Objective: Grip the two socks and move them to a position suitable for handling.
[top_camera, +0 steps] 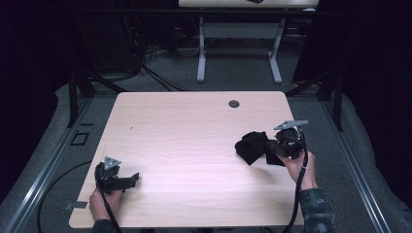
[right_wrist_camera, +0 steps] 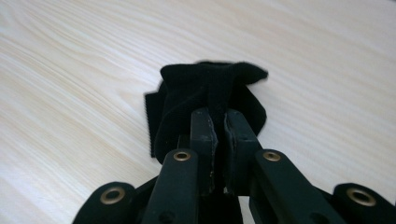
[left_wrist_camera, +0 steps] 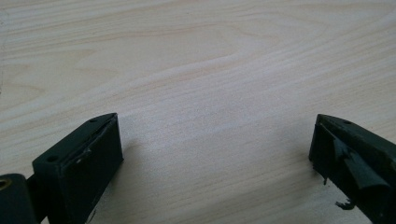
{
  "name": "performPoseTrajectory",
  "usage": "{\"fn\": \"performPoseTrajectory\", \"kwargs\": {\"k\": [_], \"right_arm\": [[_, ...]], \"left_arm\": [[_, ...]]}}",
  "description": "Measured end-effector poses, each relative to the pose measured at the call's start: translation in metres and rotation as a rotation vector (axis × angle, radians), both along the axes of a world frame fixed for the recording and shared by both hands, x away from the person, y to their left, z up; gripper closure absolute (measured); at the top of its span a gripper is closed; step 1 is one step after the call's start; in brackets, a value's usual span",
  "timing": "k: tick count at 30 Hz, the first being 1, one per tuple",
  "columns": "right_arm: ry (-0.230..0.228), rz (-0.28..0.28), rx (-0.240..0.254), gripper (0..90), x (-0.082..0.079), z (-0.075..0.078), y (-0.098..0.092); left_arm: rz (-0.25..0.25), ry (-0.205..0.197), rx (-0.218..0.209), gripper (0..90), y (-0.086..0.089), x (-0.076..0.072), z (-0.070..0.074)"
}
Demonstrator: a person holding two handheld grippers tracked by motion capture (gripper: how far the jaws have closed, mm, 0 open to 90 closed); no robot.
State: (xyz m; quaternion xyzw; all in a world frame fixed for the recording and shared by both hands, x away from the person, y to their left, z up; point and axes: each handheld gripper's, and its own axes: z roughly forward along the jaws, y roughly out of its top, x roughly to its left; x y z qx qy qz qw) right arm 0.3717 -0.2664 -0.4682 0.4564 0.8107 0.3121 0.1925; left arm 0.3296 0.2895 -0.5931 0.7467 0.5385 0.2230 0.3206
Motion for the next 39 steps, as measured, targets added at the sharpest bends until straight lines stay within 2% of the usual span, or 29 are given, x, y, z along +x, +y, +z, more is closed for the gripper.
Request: {"fn": "performPoseTrajectory", "kwargs": {"k": [3, 5, 8, 11, 12, 13, 14, 19, 20, 23, 24, 25, 26, 27, 29, 31, 32, 35, 37, 39], "right_arm": [[-0.022, 0.038, 0.015, 83.9, -0.006, 0.014, 0.008], [-0.040, 0.072, 0.044, 83.9, -0.011, 0.023, 0.015], [-0.054, 0.120, 0.034, 83.8, -0.018, 0.031, 0.027], [-0.067, 0.173, 0.033, 83.9, -0.026, 0.037, 0.041], [-0.069, 0.197, 0.047, 83.9, -0.031, 0.039, 0.048], [-0.069, 0.197, 0.047, 83.9, -0.031, 0.039, 0.048], [-0.076, 0.246, 0.053, 83.9, -0.038, 0.043, 0.059], [-0.090, 0.349, 0.066, 83.8, -0.049, 0.046, 0.090], [-0.084, 0.388, 0.058, 83.8, -0.051, 0.046, 0.099], [-0.084, 0.461, 0.051, 83.6, -0.060, 0.039, 0.119], [-0.084, 0.461, 0.051, 83.6, -0.060, 0.039, 0.119], [-0.050, 0.495, 0.038, 82.8, -0.066, 0.020, 0.131], [-0.035, 0.504, 0.033, 81.9, -0.067, 0.014, 0.134], [0.010, 0.521, 0.009, 77.4, -0.069, -0.004, 0.140], [0.064, 0.514, -0.025, 65.4, -0.070, -0.032, 0.144], [0.102, 0.496, -0.010, 50.3, -0.069, -0.049, 0.140], [0.106, 0.481, 0.002, 45.7, -0.070, -0.052, 0.137], [0.092, 0.410, 0.082, 34.6, -0.073, -0.053, 0.110], [0.089, 0.366, 0.101, 34.1, -0.076, -0.052, 0.091], [0.105, 0.313, 0.106, 35.3, -0.080, -0.054, 0.071]], "left_arm": [[-0.002, 0.003, 0.002, 2.4, 0.000, 0.000, 0.000], [-0.001, 0.002, 0.003, 2.4, 0.000, 0.000, 0.000], [-0.002, 0.003, 0.002, 2.4, 0.000, 0.000, 0.000], [-0.002, 0.003, 0.003, 2.4, 0.000, 0.000, 0.000], [-0.002, 0.002, 0.003, 2.4, 0.000, 0.000, 0.000], [-0.002, 0.002, 0.003, 2.4, 0.000, 0.000, 0.000], [-0.002, 0.002, 0.002, 2.4, 0.000, 0.000, 0.000], [-0.002, 0.002, 0.002, 2.4, 0.000, 0.000, 0.000], [-0.001, 0.001, -0.001, 2.4, 0.000, 0.000, 0.000], [0.000, 0.001, -0.001, 2.4, 0.000, 0.000, 0.000], [0.000, 0.001, -0.001, 2.4, 0.000, 0.000, 0.000], [-0.001, 0.001, 0.000, 2.4, 0.000, 0.000, 0.000], [-0.001, 0.001, 0.000, 2.4, 0.000, 0.000, 0.000], [-0.001, 0.001, 0.000, 2.4, 0.000, 0.000, 0.000], [-0.002, 0.002, 0.003, 2.4, 0.000, 0.000, 0.000], [-0.003, 0.003, 0.003, 2.4, 0.000, 0.000, 0.000], [-0.003, 0.003, 0.004, 2.4, 0.000, 0.000, 0.000], [-0.003, 0.002, 0.004, 2.4, 0.001, 0.000, 0.000], [-0.010, 0.005, 0.002, 2.2, 0.001, 0.001, 0.000], [-0.009, 0.002, 0.004, 2.1, 0.001, 0.001, 0.000]]}}
